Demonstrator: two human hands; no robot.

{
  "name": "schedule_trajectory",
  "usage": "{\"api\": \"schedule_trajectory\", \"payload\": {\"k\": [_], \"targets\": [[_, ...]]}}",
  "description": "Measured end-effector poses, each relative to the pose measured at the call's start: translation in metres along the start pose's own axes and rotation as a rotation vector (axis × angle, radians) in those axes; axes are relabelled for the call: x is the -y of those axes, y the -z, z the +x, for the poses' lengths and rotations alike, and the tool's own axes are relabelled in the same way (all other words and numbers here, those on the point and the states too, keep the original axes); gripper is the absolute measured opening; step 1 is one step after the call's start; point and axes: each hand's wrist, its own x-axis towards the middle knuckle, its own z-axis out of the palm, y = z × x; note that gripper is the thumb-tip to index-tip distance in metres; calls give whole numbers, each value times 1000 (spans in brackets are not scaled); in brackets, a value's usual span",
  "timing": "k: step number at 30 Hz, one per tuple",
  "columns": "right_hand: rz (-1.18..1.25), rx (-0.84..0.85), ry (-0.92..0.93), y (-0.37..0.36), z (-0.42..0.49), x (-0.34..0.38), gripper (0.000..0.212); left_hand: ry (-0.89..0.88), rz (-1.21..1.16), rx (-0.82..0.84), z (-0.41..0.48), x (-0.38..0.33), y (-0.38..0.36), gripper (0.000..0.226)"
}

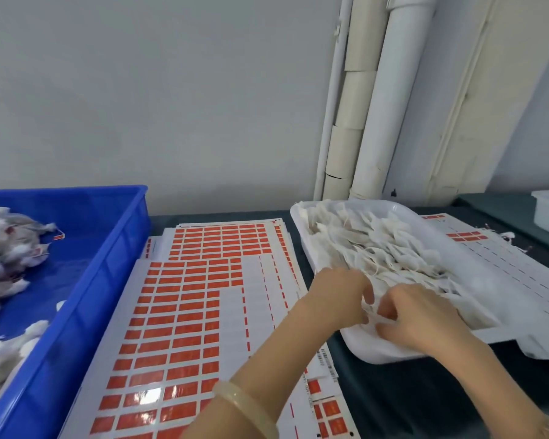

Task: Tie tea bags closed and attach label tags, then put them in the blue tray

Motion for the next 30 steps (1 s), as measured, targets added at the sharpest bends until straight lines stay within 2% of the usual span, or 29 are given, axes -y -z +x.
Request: {"api": "schedule_trajectory", "payload": {"k": [3, 6, 12, 15, 19, 23, 26, 28, 30], "targets": [[-51, -98, -8, 0, 1, -2, 13, -7, 28, 12, 6, -2, -1, 28], [-4, -219, 2, 2, 2, -6, 13, -23, -57, -130, 6, 0, -1, 21], [351, -516, 108, 27, 3, 10, 9, -15, -348, -538, -14, 20, 19, 11], [508, -621, 198, 35, 4, 33, 11, 32, -446, -655, -36, 38, 34, 5], [858, -684, 374, 36, 5, 77, 8, 110, -606, -812, -73, 62, 47, 4], [1067, -560, 478, 11, 15, 123, 8, 275, -845, -849, -105, 91, 38, 10], [1208, -290, 377, -29, 31, 152, 11, 560, -878, -839, -115, 119, 12, 4], [1239, -180, 295, -57, 43, 167, 12, 738, -891, -838, -117, 138, -8, 5], [1302, -85, 245, -80, 53, 179, 12, 839, -859, -844, -117, 153, -23, 12]]}}
